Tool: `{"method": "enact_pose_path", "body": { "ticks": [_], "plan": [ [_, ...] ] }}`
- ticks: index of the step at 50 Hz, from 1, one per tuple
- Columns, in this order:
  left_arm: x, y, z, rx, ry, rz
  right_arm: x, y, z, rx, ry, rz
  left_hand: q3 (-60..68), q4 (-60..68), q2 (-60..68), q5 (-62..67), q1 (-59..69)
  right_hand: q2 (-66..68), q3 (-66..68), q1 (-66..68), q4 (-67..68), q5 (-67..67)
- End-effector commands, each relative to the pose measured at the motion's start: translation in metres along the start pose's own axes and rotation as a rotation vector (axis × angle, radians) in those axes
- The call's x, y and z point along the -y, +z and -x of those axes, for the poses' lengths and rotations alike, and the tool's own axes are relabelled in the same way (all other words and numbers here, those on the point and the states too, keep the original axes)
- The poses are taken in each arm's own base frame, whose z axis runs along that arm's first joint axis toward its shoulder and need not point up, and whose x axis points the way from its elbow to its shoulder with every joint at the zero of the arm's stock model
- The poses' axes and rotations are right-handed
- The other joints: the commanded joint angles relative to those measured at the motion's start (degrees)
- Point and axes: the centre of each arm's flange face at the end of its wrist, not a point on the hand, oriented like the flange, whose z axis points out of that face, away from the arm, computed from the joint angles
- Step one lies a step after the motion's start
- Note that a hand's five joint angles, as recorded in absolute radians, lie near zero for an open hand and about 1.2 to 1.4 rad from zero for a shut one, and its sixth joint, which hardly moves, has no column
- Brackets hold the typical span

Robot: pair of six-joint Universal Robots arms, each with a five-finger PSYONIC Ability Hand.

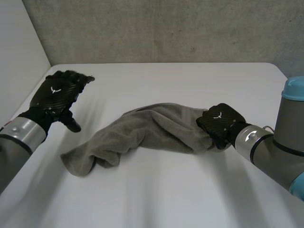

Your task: Fold the towel.

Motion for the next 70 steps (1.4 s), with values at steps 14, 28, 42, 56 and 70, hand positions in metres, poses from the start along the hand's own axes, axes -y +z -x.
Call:
{"method": "enact_pose_path", "body": {
  "ticks": [14, 28, 42, 56, 70],
  "plan": [
    [-0.041, 0.018, -0.020, 0.013, -0.155, 0.310, -0.009, 0.004, 0.011, 0.038, 0.006, 0.026, 4.7, 6.4, 4.6, -5.6, 5.6, 4.0, 4.9, 3.9, 3.4, 4.3],
    [-0.055, 0.018, -0.042, -0.053, -0.157, 0.353, -0.013, 0.006, 0.010, 0.029, 0.008, 0.028, 8.1, 9.7, 8.0, -2.3, 9.0, 4.0, 4.9, 3.9, 3.4, 4.3],
    [-0.066, 0.019, -0.046, -0.069, -0.163, 0.383, -0.012, 0.006, 0.011, 0.031, 0.005, 0.024, 23.4, 25.0, 23.3, 13.0, 24.3, 4.0, 4.9, 3.9, 3.4, 4.3],
    [-0.066, 0.021, -0.052, -0.086, -0.159, 0.381, -0.006, 0.008, 0.004, 0.009, -0.002, 0.005, 40.5, 42.2, 40.4, 30.2, 41.4, 4.0, 4.9, 3.9, 3.4, 4.3],
    [-0.071, 0.034, -0.054, -0.103, -0.078, 0.363, -0.002, 0.026, 0.000, 0.005, -0.023, -0.018, 62.5, 64.2, 62.5, 52.2, 63.5, 4.0, 4.9, 3.9, 3.4, 4.3]
  ]
}}
